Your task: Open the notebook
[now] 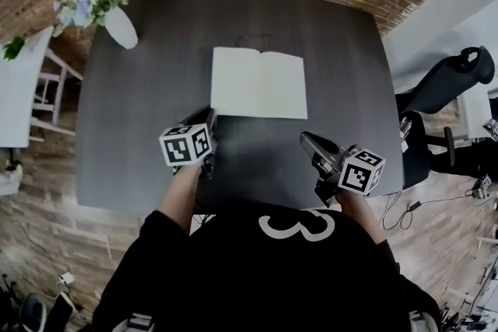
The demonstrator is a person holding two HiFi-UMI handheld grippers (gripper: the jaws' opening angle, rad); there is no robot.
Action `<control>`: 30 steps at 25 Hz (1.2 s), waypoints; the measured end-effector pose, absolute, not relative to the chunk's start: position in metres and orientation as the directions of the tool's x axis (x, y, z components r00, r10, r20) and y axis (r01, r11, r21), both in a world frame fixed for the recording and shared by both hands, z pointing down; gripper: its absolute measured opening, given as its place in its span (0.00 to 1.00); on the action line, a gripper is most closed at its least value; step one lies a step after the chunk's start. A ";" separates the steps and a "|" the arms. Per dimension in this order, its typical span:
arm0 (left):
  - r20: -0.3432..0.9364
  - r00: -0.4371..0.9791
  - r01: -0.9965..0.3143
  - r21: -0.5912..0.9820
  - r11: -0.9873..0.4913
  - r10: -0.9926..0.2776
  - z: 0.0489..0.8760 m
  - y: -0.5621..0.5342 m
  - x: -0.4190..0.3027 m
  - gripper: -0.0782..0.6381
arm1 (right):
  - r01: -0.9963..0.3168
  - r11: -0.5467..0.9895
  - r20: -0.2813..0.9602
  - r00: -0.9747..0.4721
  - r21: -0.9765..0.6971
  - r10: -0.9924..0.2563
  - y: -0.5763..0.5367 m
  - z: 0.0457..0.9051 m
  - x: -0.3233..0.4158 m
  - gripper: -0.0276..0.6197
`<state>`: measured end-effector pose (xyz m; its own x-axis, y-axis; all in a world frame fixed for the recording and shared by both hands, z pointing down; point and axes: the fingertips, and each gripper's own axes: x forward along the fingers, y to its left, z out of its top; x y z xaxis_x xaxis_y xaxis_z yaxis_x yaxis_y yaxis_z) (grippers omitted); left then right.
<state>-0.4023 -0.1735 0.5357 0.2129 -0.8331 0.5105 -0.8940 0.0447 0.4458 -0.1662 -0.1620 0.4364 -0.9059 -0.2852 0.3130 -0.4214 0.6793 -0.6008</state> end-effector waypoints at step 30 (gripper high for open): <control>0.315 0.482 -0.844 0.417 -0.337 -0.818 0.433 -0.054 -0.278 0.13 | -0.285 0.873 0.275 -0.944 -0.396 -0.183 -0.077 0.401 -0.146 0.05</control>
